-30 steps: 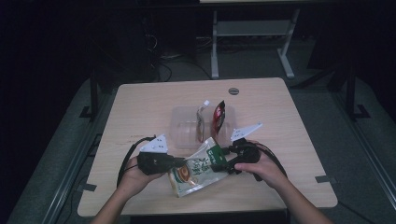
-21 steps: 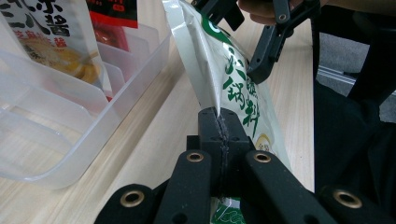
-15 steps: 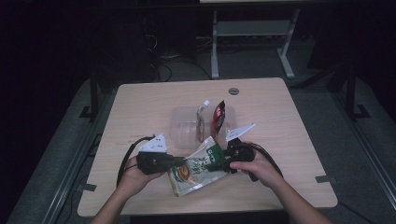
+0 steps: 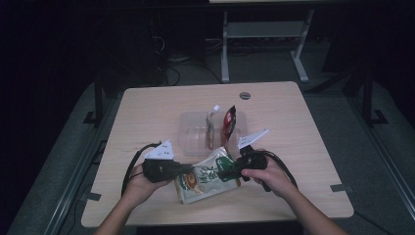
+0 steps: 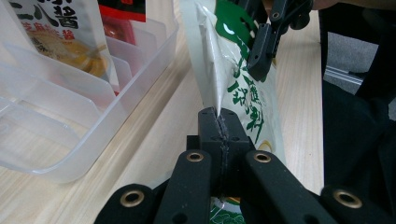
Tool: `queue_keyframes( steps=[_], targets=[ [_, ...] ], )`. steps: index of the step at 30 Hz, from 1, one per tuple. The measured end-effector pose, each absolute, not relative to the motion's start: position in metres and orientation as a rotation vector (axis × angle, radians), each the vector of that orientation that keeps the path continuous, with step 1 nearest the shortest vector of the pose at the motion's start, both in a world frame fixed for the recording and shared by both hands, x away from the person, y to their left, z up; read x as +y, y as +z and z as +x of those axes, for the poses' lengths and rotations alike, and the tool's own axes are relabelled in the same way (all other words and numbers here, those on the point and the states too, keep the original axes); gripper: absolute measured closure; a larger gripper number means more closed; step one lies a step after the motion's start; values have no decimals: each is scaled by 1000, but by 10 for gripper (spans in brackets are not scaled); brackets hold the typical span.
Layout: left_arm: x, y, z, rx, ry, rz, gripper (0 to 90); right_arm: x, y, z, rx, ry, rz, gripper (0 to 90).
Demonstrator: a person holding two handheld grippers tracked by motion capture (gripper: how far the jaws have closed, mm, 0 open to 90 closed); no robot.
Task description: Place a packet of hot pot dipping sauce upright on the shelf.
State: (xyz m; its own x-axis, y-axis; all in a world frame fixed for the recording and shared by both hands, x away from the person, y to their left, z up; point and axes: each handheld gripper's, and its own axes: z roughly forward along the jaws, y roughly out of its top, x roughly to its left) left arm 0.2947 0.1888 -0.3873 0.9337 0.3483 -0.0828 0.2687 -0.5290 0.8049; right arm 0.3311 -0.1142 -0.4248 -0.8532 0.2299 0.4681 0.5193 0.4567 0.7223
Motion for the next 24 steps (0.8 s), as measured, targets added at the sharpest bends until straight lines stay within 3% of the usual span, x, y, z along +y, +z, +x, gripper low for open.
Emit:
queue_keyframes(
  steps=[8,15,16,19,24],
  targets=[
    [189,-394,299,447,106,2164,876,-115,-423,330,-2374,-1342,-635,895],
    [196,-391,301,508,173,2111,642,-116,-421,329,-2347,-1343,-629,900],
    [200,-389,302,514,180,2098,656,-117,-420,329,-2350,-1341,-635,900],
    [203,-385,301,487,157,2093,875,-117,-418,328,-2360,-1344,-630,900],
    [186,-390,298,466,169,2140,897,-114,-411,324,-2358,-1373,-588,900]
  ],
)
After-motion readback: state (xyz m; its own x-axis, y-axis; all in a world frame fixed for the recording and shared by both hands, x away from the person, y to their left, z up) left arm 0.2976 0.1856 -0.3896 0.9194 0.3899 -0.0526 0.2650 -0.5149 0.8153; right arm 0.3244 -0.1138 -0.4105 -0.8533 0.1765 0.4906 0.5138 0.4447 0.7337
